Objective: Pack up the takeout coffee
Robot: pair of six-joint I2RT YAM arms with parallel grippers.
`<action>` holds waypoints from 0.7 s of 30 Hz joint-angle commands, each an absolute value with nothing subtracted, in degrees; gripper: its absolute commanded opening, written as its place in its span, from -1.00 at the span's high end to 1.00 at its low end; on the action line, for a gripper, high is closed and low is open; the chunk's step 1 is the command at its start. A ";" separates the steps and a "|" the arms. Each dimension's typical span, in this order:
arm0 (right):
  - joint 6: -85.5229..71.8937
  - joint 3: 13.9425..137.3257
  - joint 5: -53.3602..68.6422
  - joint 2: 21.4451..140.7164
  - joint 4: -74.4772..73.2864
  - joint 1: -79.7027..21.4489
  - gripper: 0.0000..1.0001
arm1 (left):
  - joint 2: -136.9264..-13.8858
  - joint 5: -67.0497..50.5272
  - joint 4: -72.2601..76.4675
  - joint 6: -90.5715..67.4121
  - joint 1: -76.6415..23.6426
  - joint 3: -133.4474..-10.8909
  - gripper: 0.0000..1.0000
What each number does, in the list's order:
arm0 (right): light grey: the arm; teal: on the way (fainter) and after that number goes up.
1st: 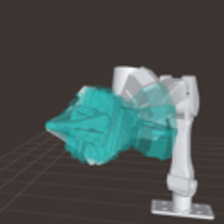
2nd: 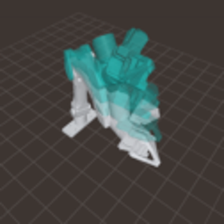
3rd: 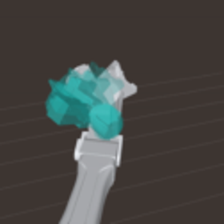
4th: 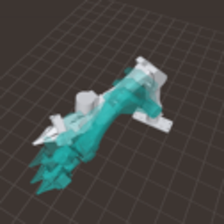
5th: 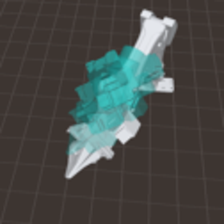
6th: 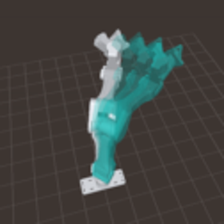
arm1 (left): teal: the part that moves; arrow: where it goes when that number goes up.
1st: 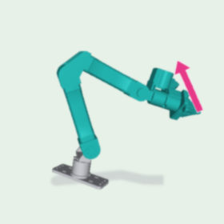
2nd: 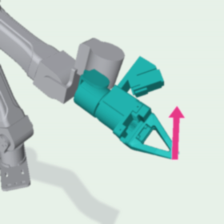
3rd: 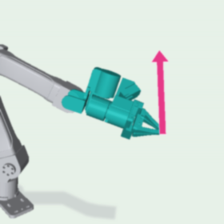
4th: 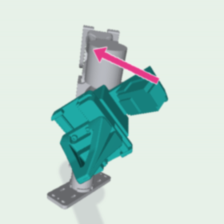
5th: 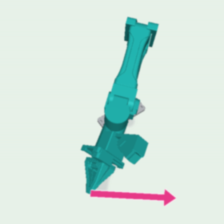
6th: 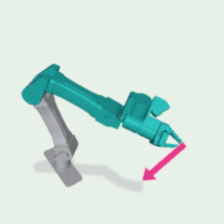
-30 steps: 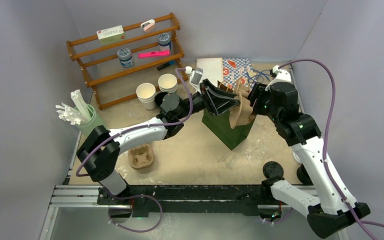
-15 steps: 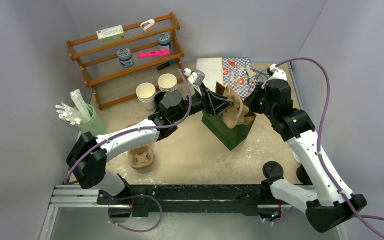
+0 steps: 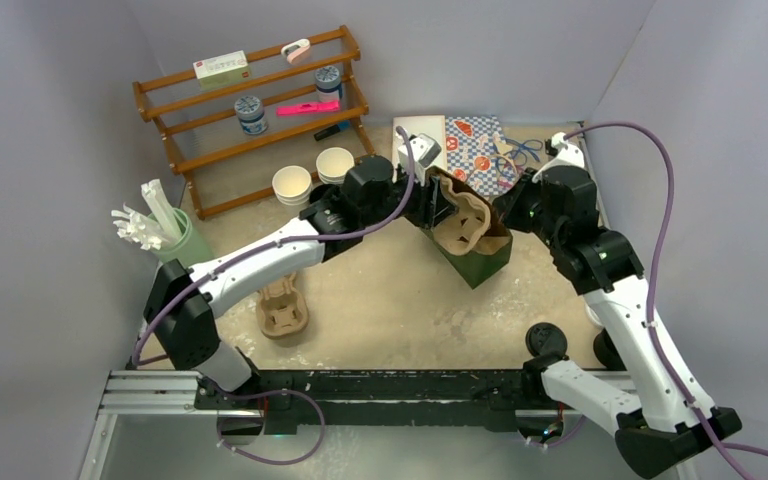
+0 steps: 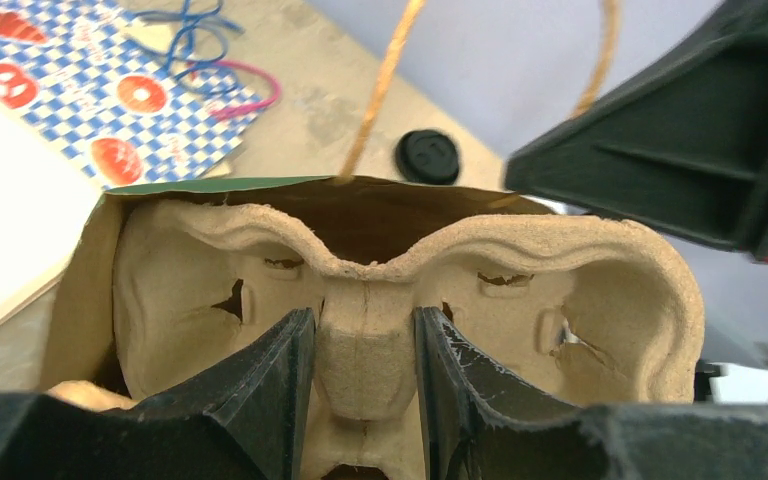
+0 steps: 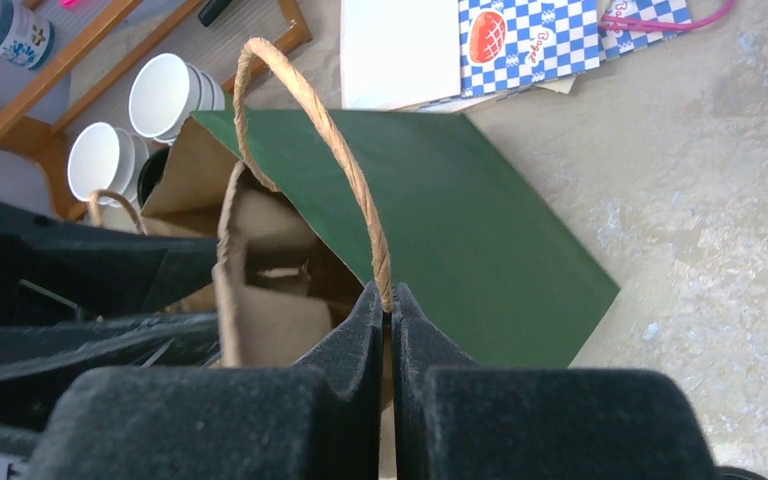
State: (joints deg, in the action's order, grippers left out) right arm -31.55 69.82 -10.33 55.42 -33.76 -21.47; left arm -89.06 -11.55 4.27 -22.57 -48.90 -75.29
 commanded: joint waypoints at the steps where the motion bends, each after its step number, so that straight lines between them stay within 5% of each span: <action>1: -31.73 69.50 -8.32 54.25 -34.35 -21.62 0.96 | -92.10 -5.49 -8.15 -14.62 -48.78 -82.01 0.45; 10: -31.73 70.10 -4.64 53.55 -36.99 -21.65 0.94 | -98.51 -2.61 -17.36 -10.03 -48.82 -93.95 0.38; 21: -38.29 72.74 5.67 53.94 -37.00 -21.62 0.94 | -91.78 -13.57 2.69 -16.36 -44.03 -85.37 0.40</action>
